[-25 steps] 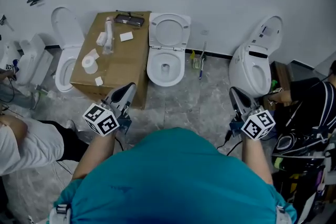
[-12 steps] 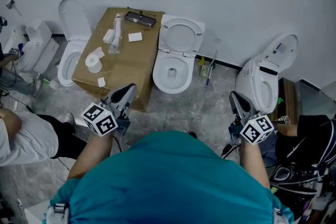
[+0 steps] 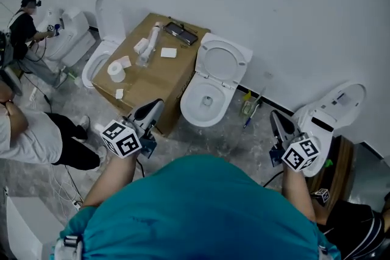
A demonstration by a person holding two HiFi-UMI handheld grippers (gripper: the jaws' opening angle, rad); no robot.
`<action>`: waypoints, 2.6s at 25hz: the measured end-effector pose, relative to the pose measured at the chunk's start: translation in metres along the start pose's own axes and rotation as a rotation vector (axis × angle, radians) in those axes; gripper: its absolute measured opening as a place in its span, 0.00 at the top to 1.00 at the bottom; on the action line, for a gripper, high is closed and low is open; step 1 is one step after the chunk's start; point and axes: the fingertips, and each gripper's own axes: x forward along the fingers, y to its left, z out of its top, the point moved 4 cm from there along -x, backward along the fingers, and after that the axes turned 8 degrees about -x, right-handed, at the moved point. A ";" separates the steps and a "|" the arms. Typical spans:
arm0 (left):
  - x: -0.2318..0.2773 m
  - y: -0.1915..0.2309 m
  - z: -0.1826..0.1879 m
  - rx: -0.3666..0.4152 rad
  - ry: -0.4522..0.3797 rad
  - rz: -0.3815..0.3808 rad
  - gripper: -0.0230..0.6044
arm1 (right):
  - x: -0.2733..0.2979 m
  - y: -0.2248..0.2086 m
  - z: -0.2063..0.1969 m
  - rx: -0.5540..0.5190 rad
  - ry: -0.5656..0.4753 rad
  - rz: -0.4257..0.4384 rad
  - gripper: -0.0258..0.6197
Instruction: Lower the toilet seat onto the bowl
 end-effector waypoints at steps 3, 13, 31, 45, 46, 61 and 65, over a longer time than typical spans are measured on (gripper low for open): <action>0.025 -0.021 -0.006 0.017 -0.017 0.034 0.97 | 0.004 -0.034 0.004 -0.029 0.001 0.055 0.97; 0.059 -0.029 -0.017 0.009 -0.046 0.121 0.97 | 0.038 -0.089 -0.003 -0.031 0.023 0.157 0.97; 0.094 0.130 0.054 0.015 -0.038 0.038 0.97 | 0.232 -0.077 0.030 -0.053 0.053 0.136 0.97; 0.112 0.198 0.078 -0.006 -0.059 0.149 0.97 | 0.356 -0.111 0.004 -0.094 0.168 0.243 0.97; 0.118 0.200 0.076 -0.005 -0.058 0.169 0.97 | 0.366 -0.119 0.000 -0.101 0.173 0.265 0.97; 0.285 0.186 0.029 -0.061 -0.164 0.535 0.97 | 0.500 -0.273 -0.080 -0.270 0.342 0.676 0.97; 0.313 0.176 0.010 -0.052 -0.130 0.578 0.97 | 0.518 -0.281 -0.114 -0.317 0.404 0.748 0.97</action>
